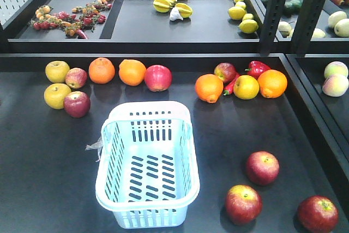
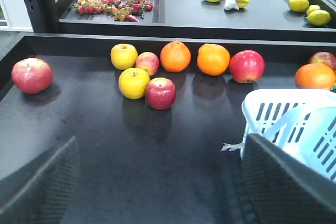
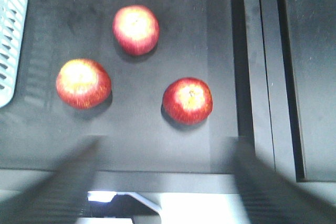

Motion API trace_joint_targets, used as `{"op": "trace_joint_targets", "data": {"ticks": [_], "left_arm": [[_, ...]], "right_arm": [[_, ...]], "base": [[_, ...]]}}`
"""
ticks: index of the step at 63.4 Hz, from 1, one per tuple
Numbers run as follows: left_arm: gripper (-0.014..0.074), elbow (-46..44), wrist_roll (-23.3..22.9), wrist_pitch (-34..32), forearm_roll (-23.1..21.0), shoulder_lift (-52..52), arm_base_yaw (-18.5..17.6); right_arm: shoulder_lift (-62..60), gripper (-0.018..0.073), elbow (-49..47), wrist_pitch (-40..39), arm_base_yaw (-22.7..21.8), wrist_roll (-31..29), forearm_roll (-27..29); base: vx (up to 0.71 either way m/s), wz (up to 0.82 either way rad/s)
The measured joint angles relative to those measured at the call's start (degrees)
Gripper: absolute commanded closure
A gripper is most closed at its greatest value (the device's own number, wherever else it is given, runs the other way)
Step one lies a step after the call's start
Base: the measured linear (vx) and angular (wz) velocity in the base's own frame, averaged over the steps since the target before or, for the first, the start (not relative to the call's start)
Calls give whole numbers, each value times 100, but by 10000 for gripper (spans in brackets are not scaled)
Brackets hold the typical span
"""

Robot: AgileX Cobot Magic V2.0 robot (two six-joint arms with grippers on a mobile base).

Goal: Pick three apples into basket with both arms
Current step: 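Move the right gripper over the red apple nearest the robot, then lower the right gripper and close it on the red-yellow apple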

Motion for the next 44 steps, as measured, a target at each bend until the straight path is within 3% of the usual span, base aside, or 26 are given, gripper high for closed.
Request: {"op": "trace_joint_targets", "data": {"ticks": [16, 33, 44], "left_arm": [[4, 0, 0, 0, 0, 0, 0], [4, 0, -1, 0, 0, 0, 0], [4, 0, -1, 0, 0, 0, 0]], "right_arm": [[70, -148, 0, 66, 0, -197, 98], [993, -130, 0, -205, 0, -1131, 1051], [1872, -127, 0, -513, 43, -1308, 1158]], "base": [[0, 0], [0, 0], [0, 0]]}}
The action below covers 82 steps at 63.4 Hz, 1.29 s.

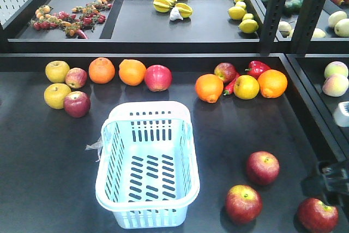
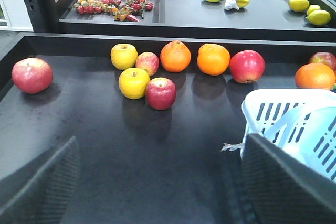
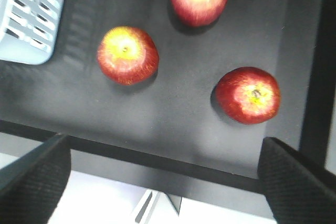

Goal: Pick three apples into basket with both arms
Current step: 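Lower the right gripper and close it on the red-yellow apple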

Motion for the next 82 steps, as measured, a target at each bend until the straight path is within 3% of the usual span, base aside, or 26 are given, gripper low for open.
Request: {"op": "trace_joint_targets", "data": {"ticks": [18, 41, 82], "left_arm": [[4, 0, 0, 0, 0, 0, 0], [4, 0, 0, 0, 0, 0, 0], [4, 0, 0, 0, 0, 0, 0]], "right_arm": [[1235, -127, -5, -876, 1089, 36, -221], [2870, -124, -34, -1898, 1794, 302, -417], [4311, -101, -67, -3306, 1936, 302, -321]], "base": [[0, 0], [0, 0], [0, 0]]}}
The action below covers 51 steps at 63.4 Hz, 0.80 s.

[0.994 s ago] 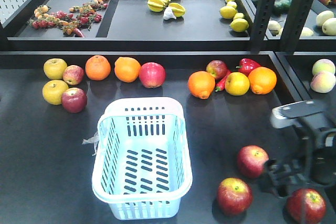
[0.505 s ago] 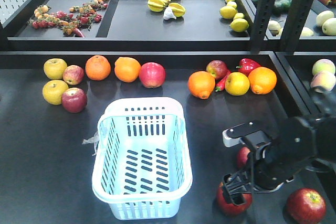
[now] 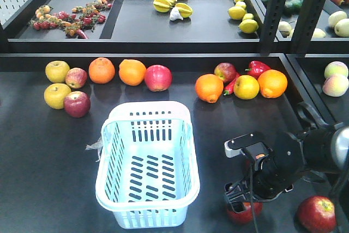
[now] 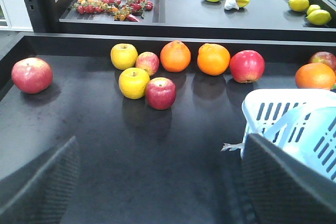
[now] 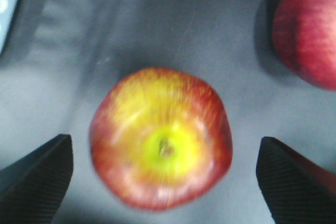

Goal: Pick three apples into basket with both arms
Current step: 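Lower the right gripper and close it on the red-yellow apple, then carry the apple over the basket and open the right gripper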

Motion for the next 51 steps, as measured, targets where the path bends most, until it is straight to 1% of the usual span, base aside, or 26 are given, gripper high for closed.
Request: {"op": "trace_joint_targets", "data": {"ticks": [12, 19, 26, 36, 42, 51], "left_arm": [[4, 0, 0, 0, 0, 0, 0], [4, 0, 0, 0, 0, 0, 0], [4, 0, 0, 0, 0, 0, 0], [4, 0, 0, 0, 0, 0, 0], [4, 0, 0, 0, 0, 0, 0], [4, 0, 0, 0, 0, 0, 0]], "right_arm": [[325, -90, -22, -252, 0, 0, 27], [485, -66, -27, -398, 11, 0, 41], [555, -5, -27, -465, 18, 0, 41], [563, 137, -27, -488, 18, 0, 41], [563, 200, -27, -488, 18, 0, 41], [563, 229, -27, -450, 18, 0, 41]], "base": [[0, 0], [0, 0], [0, 0], [0, 0], [0, 0], [0, 0]]}}
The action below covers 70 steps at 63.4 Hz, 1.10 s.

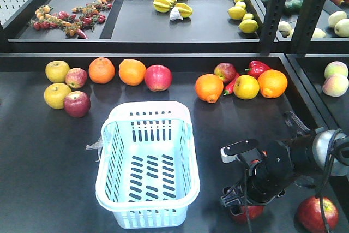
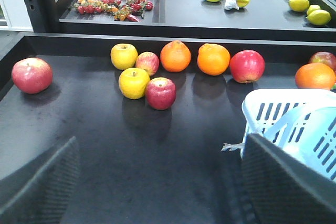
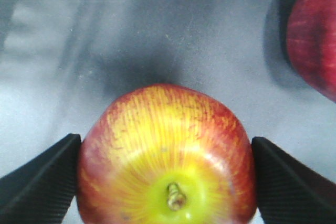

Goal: Pick three apples into basket with both arms
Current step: 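Carry the apple over the basket and open the right gripper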

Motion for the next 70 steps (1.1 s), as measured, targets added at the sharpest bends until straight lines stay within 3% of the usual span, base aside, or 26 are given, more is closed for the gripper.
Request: {"op": "trace_joint_targets", "data": {"ticks": [12, 29, 43, 57, 70], "left_arm": [[4, 0, 0, 0, 0, 0, 0], [4, 0, 0, 0, 0, 0, 0], [4, 0, 0, 0, 0, 0, 0], [4, 0, 0, 0, 0, 0, 0], [4, 0, 0, 0, 0, 0, 0]], "right_arm": [[-413, 229, -5, 323, 0, 5, -5], [-2161, 229, -5, 828, 0, 20, 1], [-3460, 229, 7, 969, 56, -140, 552], [-3773, 229, 27, 868, 902, -940, 1443], [-3338, 228, 44, -215, 1734, -1222, 1714]], "base": [[0, 0], [0, 0], [0, 0], [0, 0], [0, 0]]}}
